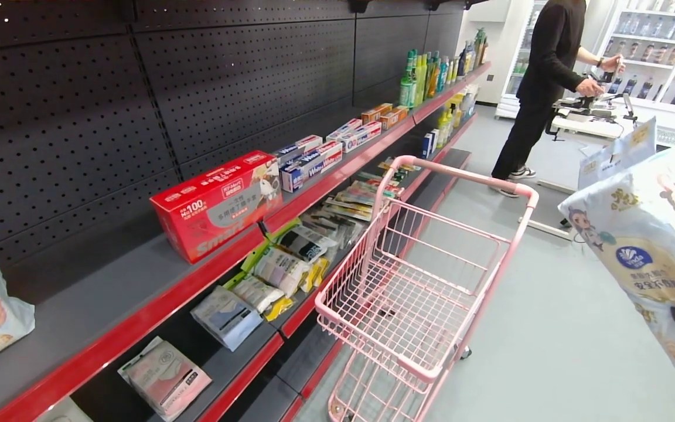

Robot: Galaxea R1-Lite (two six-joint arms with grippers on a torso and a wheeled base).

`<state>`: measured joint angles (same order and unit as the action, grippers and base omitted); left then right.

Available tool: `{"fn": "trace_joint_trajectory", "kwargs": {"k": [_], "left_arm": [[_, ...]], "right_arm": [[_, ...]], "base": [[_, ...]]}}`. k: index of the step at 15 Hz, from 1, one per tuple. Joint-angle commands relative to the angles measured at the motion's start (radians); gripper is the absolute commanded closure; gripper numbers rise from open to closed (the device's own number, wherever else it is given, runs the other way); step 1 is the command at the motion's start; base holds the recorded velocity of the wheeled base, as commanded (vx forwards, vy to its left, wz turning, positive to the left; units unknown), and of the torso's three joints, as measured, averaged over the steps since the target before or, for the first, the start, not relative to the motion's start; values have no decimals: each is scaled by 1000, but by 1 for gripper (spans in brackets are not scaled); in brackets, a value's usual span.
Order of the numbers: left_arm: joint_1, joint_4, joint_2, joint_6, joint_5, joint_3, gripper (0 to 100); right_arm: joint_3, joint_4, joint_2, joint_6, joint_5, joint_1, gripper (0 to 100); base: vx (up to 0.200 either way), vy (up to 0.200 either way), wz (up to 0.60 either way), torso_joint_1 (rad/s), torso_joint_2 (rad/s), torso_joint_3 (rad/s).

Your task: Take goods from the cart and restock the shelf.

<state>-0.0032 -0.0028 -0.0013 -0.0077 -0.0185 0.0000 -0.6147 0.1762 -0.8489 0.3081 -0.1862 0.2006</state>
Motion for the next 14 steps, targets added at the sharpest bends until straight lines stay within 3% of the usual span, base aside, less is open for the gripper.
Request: {"fn": "trace_joint_trajectory", "kwargs": {"k": [1,14], "left_arm": [[0,0,1,-2,0,0,0],[0,0,1,3,0,0,0]], "right_arm": [[3,5,11,0,1,-7,100],[4,6,-12,0,10,-13,100]], "base": [[0,0,0,178,-364,-198],[0,0,0,156,-326,-171]]}}
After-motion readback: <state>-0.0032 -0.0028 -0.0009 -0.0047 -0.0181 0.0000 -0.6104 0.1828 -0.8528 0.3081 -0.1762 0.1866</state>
